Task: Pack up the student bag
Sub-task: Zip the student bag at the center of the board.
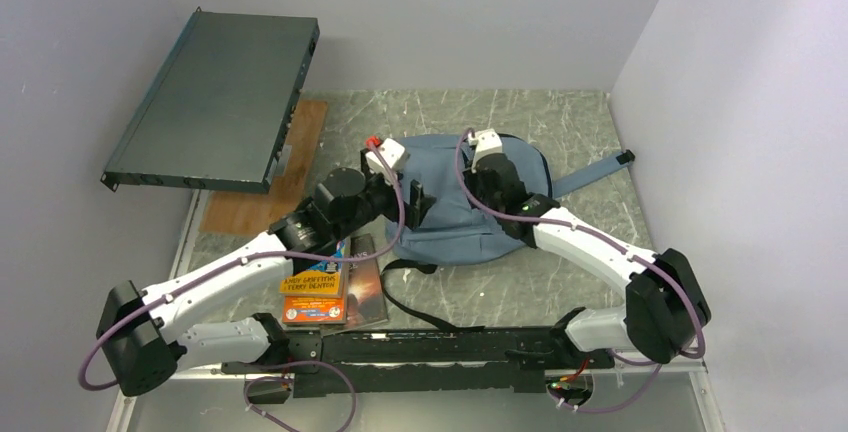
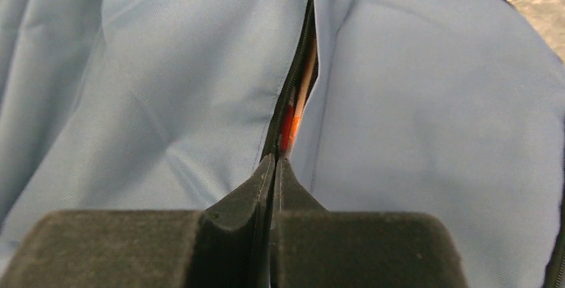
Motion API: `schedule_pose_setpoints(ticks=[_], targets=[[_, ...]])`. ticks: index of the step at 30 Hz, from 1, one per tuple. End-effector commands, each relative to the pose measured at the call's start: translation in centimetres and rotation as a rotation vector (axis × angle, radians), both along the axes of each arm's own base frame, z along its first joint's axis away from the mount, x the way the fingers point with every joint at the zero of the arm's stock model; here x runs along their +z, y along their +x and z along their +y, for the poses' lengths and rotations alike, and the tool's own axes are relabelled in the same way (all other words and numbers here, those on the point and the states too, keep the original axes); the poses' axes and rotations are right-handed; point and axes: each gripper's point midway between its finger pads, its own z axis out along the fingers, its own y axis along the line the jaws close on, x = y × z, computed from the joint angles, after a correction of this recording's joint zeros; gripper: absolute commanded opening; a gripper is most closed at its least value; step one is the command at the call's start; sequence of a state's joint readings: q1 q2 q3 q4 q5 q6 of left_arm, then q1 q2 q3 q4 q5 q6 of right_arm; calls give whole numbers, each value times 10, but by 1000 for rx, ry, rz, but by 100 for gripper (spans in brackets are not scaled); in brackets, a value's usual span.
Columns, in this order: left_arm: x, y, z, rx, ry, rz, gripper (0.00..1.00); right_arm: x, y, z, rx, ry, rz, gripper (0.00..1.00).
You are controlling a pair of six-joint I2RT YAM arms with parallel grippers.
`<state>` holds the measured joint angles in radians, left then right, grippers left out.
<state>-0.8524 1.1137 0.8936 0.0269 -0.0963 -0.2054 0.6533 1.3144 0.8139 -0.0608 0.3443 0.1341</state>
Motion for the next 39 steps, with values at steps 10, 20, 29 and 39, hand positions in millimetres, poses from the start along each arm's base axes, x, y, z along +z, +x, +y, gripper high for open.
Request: schedule_pose_setpoints(ticks=[10, 20, 29, 39], targets=[[-51, -14, -77, -218, 67, -157, 100, 49, 3, 17, 64, 315, 112, 0], [-87, 12, -97, -177, 242, -325, 93, 66, -3, 23, 95, 376, 127, 0], [-110, 31, -103, -107, 276, -325, 78, 74, -4, 27, 98, 413, 145, 0], [-115, 29, -112, -109, 301, -370, 48, 81, 0, 33, 72, 456, 176, 0]])
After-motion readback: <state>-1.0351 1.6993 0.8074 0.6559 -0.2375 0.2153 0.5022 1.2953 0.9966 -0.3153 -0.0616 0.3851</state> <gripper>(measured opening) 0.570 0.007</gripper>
